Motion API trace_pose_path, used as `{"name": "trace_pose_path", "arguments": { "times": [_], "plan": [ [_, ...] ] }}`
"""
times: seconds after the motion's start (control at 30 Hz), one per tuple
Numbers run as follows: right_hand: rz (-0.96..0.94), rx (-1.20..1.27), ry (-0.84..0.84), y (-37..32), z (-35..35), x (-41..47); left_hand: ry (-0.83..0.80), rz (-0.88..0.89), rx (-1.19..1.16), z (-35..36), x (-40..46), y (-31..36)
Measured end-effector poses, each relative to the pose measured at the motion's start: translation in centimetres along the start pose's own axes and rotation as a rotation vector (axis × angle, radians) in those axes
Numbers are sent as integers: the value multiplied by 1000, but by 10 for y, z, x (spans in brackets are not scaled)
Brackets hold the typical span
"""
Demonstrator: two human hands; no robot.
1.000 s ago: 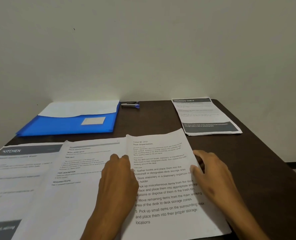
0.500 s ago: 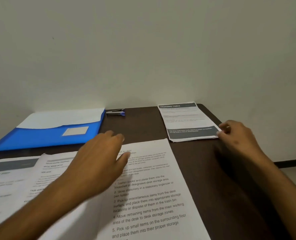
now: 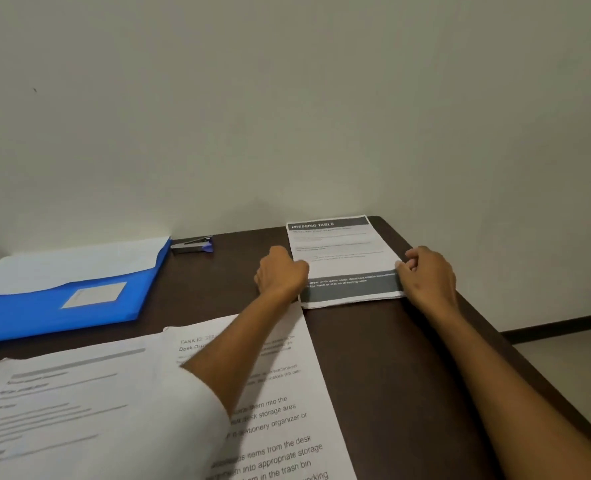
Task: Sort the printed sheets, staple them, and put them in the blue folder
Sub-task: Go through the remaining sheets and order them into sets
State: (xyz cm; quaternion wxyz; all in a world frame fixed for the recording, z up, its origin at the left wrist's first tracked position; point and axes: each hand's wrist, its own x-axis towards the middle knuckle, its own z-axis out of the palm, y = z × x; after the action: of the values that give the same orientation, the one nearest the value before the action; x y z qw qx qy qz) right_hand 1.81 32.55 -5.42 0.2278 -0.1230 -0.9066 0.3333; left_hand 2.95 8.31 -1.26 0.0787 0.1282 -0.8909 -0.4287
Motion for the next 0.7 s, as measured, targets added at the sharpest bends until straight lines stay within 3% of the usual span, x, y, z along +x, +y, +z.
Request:
{"name": "trace_pose_path", "arguments": {
  "times": [0.33,0.53,0.7],
  "plan": [
    [4,47,-96,-1,-6,6,16,-121,-6,23,12,21],
    [99,383,25,-4,-10,0,-14,-158,-174,23,28,10],
    [60,841,141,-15,-28,-3,-67,17,-513,2,14,20]
  ]
}}
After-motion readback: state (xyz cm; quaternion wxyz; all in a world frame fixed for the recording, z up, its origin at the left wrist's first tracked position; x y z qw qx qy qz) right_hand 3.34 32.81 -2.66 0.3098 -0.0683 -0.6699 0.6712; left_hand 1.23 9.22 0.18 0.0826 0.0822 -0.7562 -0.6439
